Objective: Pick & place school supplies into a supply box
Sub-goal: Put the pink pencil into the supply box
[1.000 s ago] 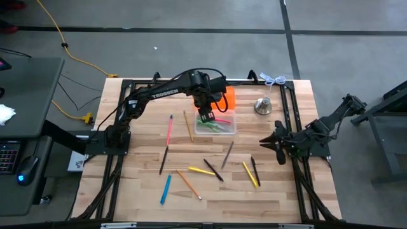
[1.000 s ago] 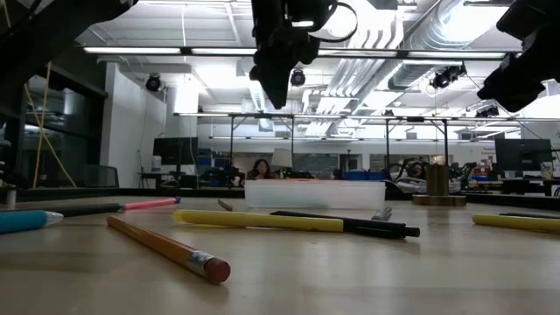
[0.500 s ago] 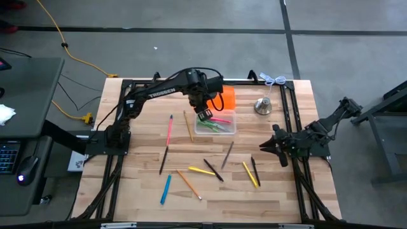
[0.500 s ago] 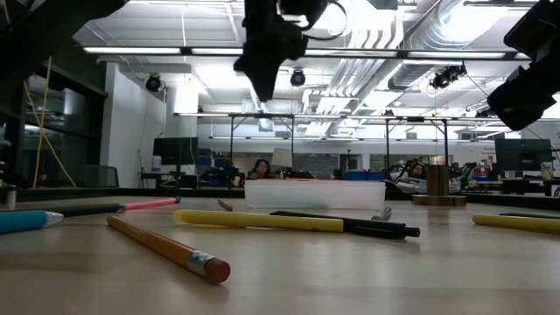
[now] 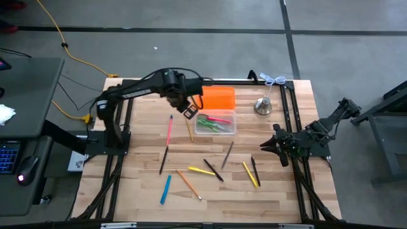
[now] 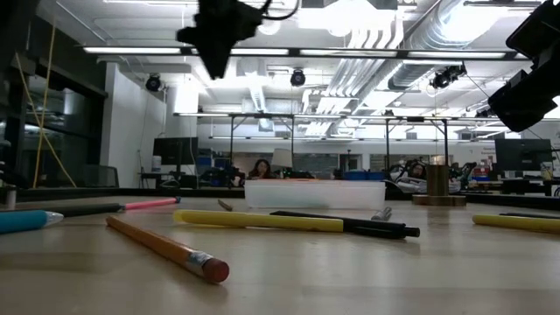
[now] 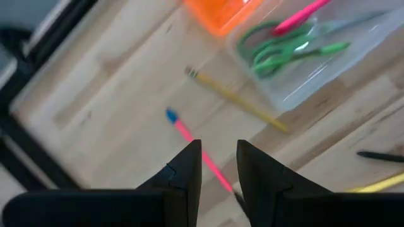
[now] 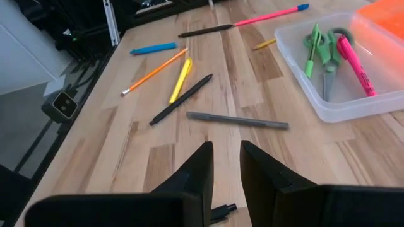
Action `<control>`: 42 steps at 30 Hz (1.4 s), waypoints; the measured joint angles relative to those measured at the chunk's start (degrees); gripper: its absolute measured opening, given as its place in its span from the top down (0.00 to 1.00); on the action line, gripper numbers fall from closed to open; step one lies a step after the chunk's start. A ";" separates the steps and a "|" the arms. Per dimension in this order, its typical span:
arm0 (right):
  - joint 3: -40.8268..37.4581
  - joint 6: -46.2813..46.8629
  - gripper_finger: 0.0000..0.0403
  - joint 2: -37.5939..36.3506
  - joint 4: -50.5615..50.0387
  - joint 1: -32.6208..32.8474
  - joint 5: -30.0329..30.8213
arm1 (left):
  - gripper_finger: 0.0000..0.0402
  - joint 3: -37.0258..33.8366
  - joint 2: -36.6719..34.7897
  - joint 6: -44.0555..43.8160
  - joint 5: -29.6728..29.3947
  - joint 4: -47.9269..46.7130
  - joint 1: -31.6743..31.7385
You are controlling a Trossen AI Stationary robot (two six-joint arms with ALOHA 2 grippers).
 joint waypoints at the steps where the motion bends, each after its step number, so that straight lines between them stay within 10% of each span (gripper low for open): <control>1: 0.00 0.00 0.86 -0.02 0.02 0.00 0.01 | 0.68 -2.13 -1.37 -2.00 -0.21 0.10 -0.39; 42: 0.00 -2.99 0.86 0.00 0.31 0.00 0.42 | 0.68 -51.22 -18.53 -17.65 10.70 31.46 0.36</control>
